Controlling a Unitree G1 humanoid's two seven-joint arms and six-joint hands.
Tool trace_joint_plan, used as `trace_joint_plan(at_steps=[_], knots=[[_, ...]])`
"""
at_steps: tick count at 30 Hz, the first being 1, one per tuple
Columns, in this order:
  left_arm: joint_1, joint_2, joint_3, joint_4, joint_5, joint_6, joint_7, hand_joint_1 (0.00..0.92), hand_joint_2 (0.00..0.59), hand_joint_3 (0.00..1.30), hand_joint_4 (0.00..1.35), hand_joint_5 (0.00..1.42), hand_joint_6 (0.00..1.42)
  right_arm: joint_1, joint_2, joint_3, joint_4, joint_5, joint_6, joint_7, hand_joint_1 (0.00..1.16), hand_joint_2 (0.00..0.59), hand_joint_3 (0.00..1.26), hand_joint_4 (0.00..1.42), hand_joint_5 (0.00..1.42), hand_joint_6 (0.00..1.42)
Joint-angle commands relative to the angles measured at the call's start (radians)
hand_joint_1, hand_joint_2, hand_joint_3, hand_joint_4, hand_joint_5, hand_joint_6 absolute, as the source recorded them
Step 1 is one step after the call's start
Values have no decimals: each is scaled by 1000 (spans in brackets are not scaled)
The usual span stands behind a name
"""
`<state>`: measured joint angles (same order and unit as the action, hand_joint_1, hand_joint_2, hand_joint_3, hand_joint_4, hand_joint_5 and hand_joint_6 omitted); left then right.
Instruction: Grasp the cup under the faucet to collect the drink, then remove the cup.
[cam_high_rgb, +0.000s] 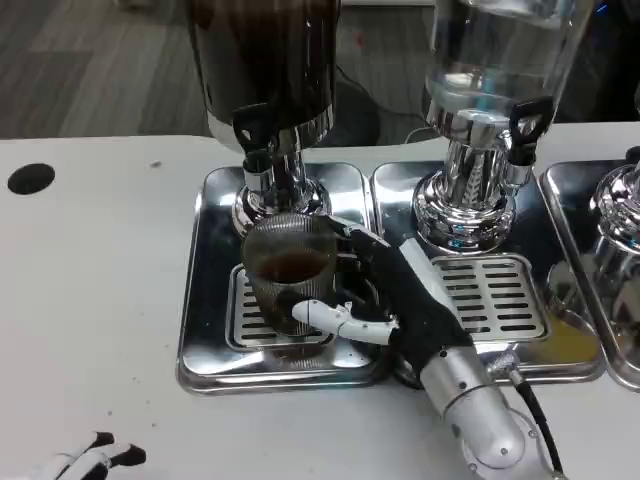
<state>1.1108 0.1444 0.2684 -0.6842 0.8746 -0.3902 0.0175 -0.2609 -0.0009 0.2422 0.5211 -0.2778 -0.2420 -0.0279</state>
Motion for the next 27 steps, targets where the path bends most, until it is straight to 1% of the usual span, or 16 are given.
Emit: trace_joint_plan(at_steps=[1, 8, 18, 23, 27], knots=[[-2, 11, -5, -9, 6, 13, -18, 0, 141, 337, 188, 286, 517, 9, -8, -3, -2, 16, -14, 21, 718, 111, 105, 91, 213, 81], [-5, 14, -14, -7, 14, 24, -18, 0, 144, 337, 188, 286, 517, 9, -5, -11, -20, 50, -42, 46, 701, 103, 72, 59, 185, 81], [-2, 16, -20, 0, 19, 31, -15, 0, 145, 336, 188, 286, 517, 10, 6, -7, -38, 76, -55, 64, 680, 99, 58, 47, 183, 81], [9, 15, -14, 0, 14, 29, -9, 0, 146, 336, 188, 286, 517, -9, 28, 2, -19, 70, -58, 58, 678, 98, 58, 46, 173, 66], [24, 15, -3, 0, 5, 24, -2, 0, 149, 336, 188, 286, 517, -27, 44, 7, 4, 62, -60, 49, 681, 119, 48, 34, 158, 64]])
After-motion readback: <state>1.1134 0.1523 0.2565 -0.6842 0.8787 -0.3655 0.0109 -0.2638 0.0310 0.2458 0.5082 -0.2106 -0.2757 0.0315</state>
